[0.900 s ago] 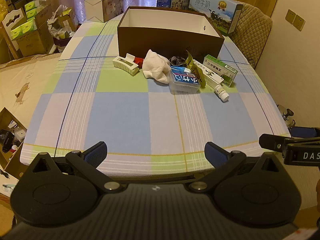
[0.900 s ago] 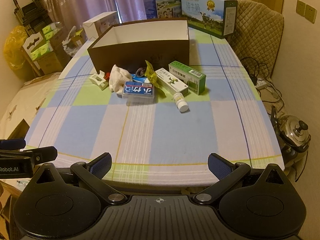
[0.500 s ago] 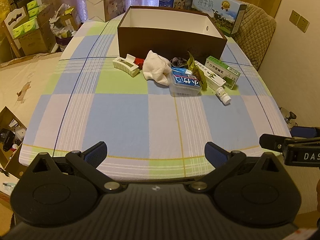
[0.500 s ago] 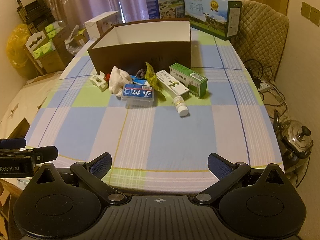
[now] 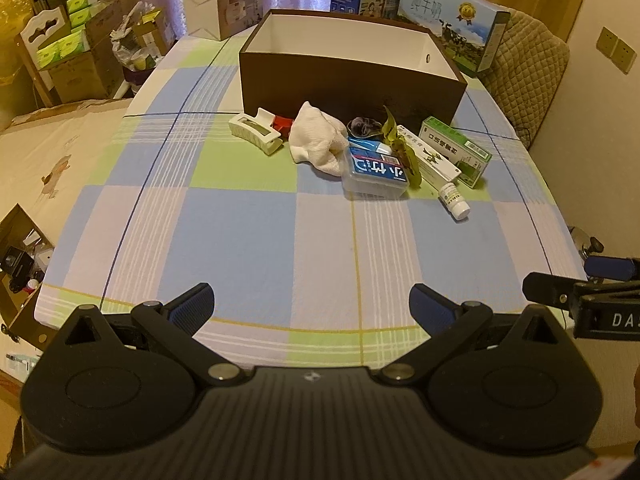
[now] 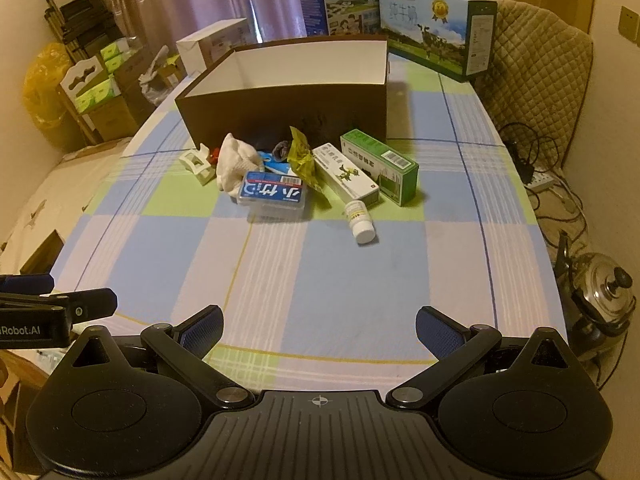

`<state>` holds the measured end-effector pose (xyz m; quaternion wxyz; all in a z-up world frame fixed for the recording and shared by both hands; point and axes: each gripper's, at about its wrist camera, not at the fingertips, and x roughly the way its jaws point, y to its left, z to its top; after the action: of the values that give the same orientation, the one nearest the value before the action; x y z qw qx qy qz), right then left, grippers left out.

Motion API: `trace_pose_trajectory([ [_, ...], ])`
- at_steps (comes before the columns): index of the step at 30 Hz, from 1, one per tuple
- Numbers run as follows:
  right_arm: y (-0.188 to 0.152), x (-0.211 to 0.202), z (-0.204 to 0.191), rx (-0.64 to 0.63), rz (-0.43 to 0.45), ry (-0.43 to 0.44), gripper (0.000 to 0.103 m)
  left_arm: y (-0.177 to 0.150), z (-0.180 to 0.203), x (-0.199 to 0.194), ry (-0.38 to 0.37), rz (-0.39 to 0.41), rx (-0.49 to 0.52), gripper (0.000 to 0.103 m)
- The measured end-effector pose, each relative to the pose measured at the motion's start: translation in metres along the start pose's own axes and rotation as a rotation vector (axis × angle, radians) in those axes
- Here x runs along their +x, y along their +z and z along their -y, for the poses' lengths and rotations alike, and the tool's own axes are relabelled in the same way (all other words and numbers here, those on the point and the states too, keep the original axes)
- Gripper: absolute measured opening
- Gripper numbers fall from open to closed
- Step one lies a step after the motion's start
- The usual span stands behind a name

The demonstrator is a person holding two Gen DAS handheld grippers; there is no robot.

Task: Organize objects
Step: 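Move both tools toward the cluster of items before the brown box, then grasp the green medicine box upright with the right tool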

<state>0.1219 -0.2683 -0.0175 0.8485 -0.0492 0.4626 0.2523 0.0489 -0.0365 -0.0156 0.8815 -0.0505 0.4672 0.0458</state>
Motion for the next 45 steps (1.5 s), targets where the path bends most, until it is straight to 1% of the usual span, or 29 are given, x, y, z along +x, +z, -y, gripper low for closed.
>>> trace_pose_trajectory([
  [8,0.003,0.007,0.018,-0.028,0.013,0.042,0.101,0.0,0.011,0.007,0.035,0.004,-0.016,0.102],
  [15,0.004,0.01,0.037,-0.033,0.05,0.067,0.1,0.002,0.015,0.016,0.061,-0.022,-0.028,0.102],
  [23,0.006,0.021,0.057,0.003,0.068,0.085,0.1,0.006,0.01,0.031,0.087,-0.047,-0.048,0.102],
  [28,0.007,0.028,0.064,-0.027,0.085,0.09,0.1,0.011,0.003,0.042,0.091,-0.065,-0.055,0.102],
  [35,0.018,0.044,0.079,-0.035,0.094,0.104,0.088,0.028,-0.01,0.064,0.077,-0.068,-0.056,0.102],
  [40,0.036,0.056,0.086,-0.057,0.127,0.082,0.083,0.047,-0.029,0.08,0.084,-0.056,-0.078,0.102],
  [45,0.061,0.076,0.091,-0.087,0.164,0.049,0.075,0.066,-0.056,0.096,0.094,-0.05,-0.105,0.102],
])
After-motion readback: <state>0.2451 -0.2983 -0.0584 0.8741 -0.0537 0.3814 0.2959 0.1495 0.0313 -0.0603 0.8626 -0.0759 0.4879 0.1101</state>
